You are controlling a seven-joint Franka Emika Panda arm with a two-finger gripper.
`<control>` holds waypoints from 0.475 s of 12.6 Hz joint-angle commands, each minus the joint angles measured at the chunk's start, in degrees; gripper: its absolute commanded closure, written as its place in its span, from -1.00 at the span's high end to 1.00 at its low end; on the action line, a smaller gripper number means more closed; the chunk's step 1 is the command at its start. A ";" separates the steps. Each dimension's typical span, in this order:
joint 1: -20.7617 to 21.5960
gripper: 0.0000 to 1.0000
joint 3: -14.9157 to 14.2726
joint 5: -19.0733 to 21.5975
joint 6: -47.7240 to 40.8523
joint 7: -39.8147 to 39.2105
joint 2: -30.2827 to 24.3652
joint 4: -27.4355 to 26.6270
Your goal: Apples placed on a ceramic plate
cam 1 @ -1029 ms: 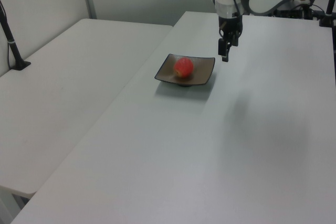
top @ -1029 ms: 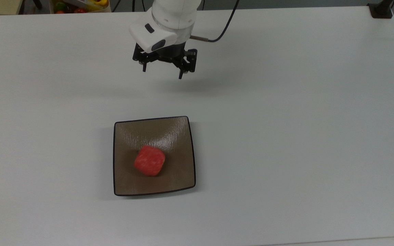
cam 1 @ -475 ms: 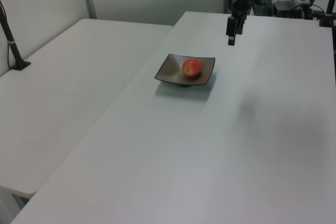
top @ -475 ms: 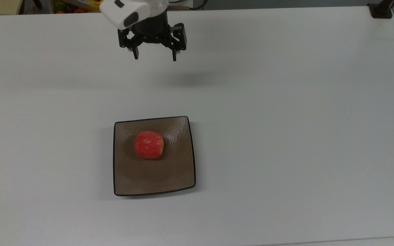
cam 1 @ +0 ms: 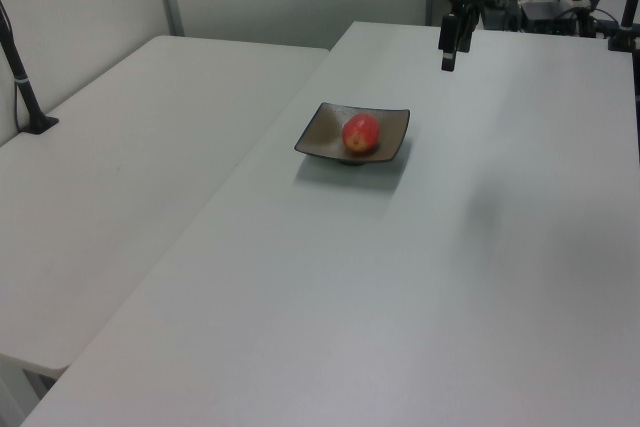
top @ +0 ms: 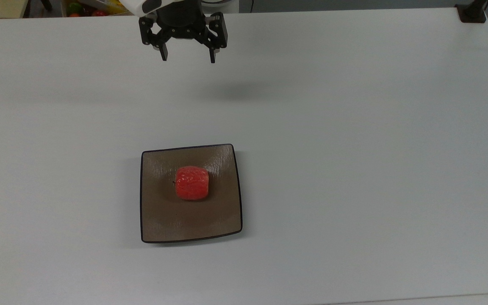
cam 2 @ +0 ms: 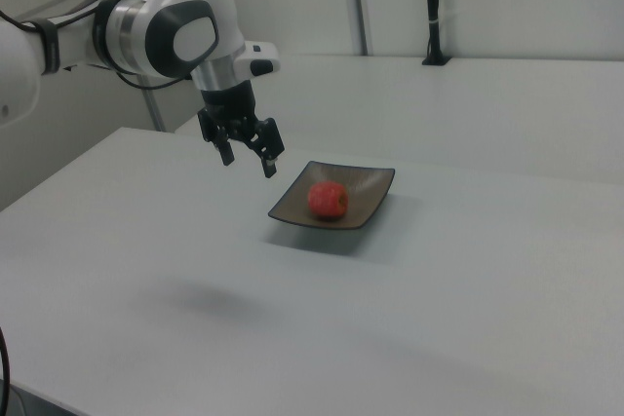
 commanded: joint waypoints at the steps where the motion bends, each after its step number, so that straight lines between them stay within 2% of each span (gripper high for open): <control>1: 1.18 1.00 -1.66 0.20 -1.07 -1.64 -2.30 -1.58; 3: 1.53 1.00 -1.66 0.03 -1.07 -1.64 -2.56 -1.67; 6: 1.97 1.00 -1.66 -2.61 -1.86 -1.11 -2.56 -1.93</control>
